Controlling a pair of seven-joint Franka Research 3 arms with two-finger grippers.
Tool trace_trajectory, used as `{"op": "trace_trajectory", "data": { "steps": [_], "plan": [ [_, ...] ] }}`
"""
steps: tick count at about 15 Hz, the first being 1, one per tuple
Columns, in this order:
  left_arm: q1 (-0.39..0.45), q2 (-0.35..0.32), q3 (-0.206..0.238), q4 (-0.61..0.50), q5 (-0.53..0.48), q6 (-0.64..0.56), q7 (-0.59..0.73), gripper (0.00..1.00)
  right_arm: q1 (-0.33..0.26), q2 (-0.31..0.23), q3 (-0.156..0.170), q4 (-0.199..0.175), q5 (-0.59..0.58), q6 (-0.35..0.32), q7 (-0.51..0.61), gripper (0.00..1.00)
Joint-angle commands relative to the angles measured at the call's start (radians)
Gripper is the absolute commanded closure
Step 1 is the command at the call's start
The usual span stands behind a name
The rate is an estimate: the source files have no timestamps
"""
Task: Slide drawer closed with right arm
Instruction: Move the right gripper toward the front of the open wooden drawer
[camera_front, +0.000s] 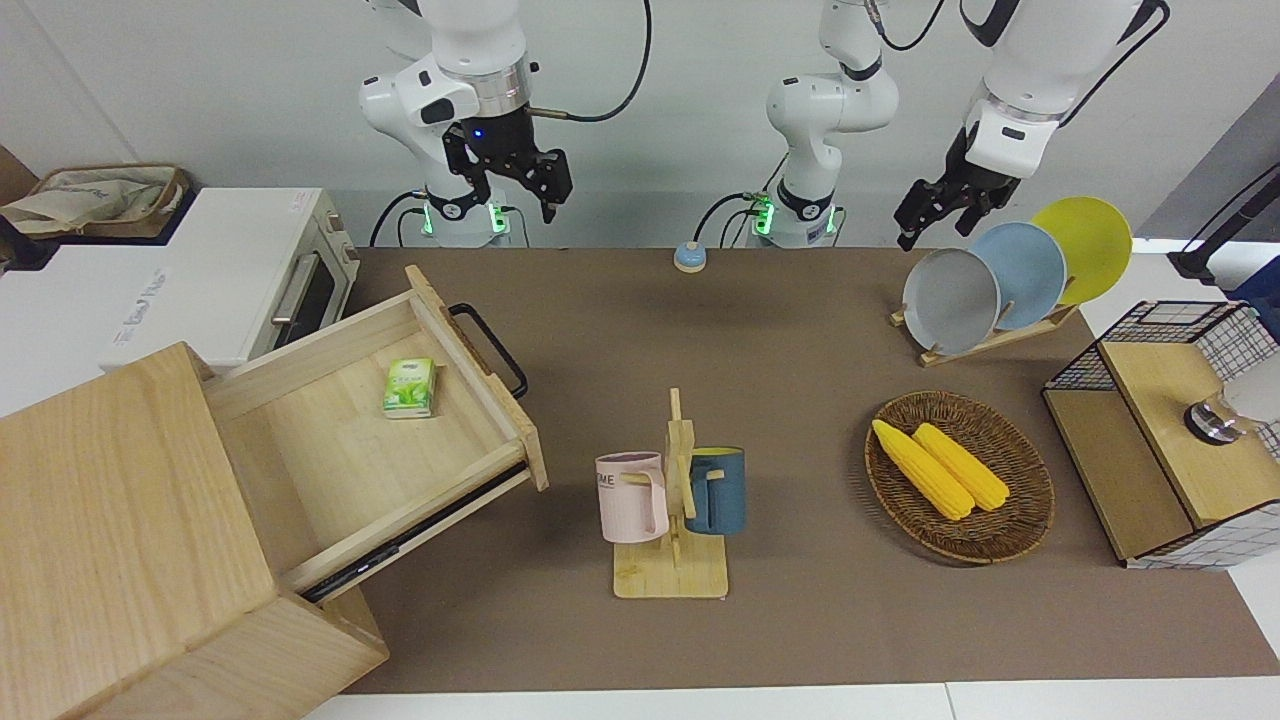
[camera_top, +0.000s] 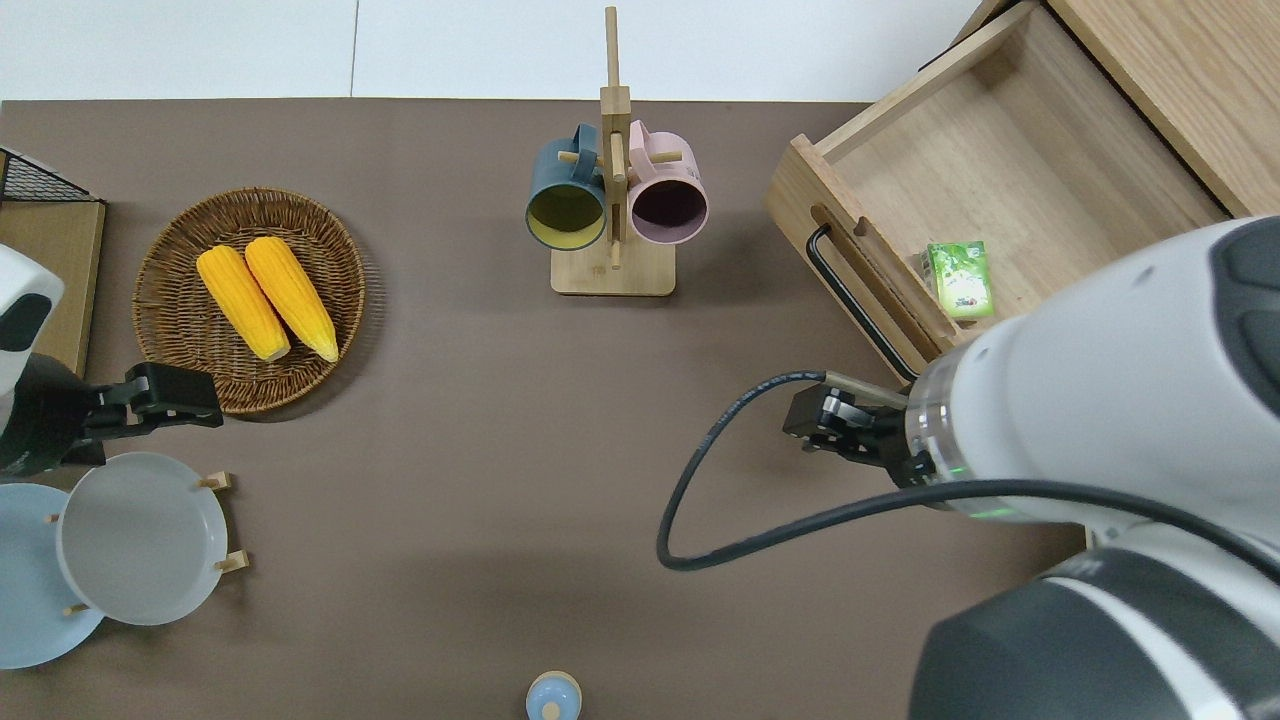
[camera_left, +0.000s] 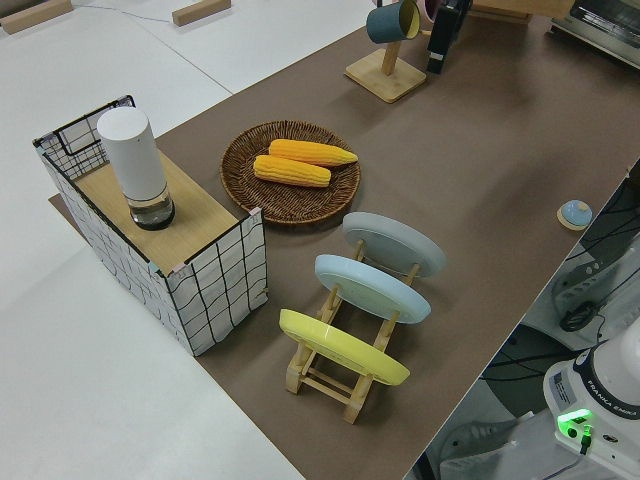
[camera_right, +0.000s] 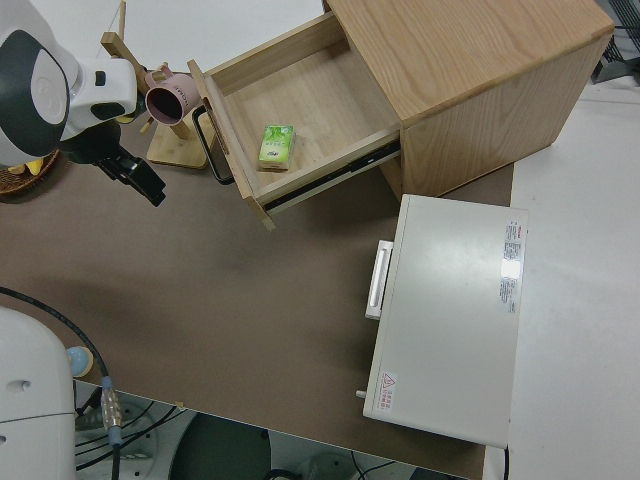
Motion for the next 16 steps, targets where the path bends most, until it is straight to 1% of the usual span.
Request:
{"op": "trace_trajectory", "data": {
  "steps": [1, 4, 6, 8, 9, 10, 11, 12, 13, 16],
  "plan": [
    [-0.001, -0.008, 0.004, 0.004, -0.001, -0.015, 0.009, 0.01, 0.044, 0.009, 0.001, -0.054, 0.016, 0.080, 0.173, 0.036],
    [-0.001, -0.008, 0.004, 0.004, -0.001, -0.017, 0.009, 0.01, 0.085, 0.009, 0.001, -0.127, 0.012, 0.175, 0.304, 0.038],
    [-0.001, -0.008, 0.004, 0.004, -0.001, -0.017, 0.009, 0.01, 0.108, 0.010, 0.002, -0.147, 0.000, 0.222, 0.393, 0.046],
    [-0.001, -0.008, 0.004, 0.004, -0.001, -0.017, 0.009, 0.01, 0.112, 0.012, 0.001, -0.156, 0.000, 0.256, 0.463, 0.113],
    [-0.001, -0.008, 0.004, 0.004, -0.001, -0.015, 0.009, 0.01, 0.113, 0.013, 0.002, -0.160, 0.000, 0.262, 0.482, 0.200],
    [-0.001, -0.008, 0.004, 0.004, -0.001, -0.015, 0.009, 0.01, 0.116, 0.018, 0.001, -0.160, 0.000, 0.263, 0.488, 0.323],
    [-0.001, -0.008, 0.004, 0.004, -0.001, -0.015, 0.009, 0.01, 0.122, 0.019, 0.001, -0.161, 0.000, 0.263, 0.488, 0.590],
    [-0.001, -0.008, 0.004, 0.004, -0.001, -0.017, 0.009, 0.01, 0.122, 0.024, 0.001, -0.164, 0.000, 0.269, 0.488, 0.820],
    [-0.001, -0.008, 0.004, 0.004, -0.001, -0.017, 0.009, 0.01, 0.122, 0.024, 0.001, -0.166, 0.000, 0.276, 0.488, 0.991],
    [-0.001, -0.008, 0.004, 0.004, -0.001, -0.017, 0.009, 0.01, 0.122, 0.041, 0.001, -0.169, 0.002, 0.290, 0.508, 1.000]
  ]
}}
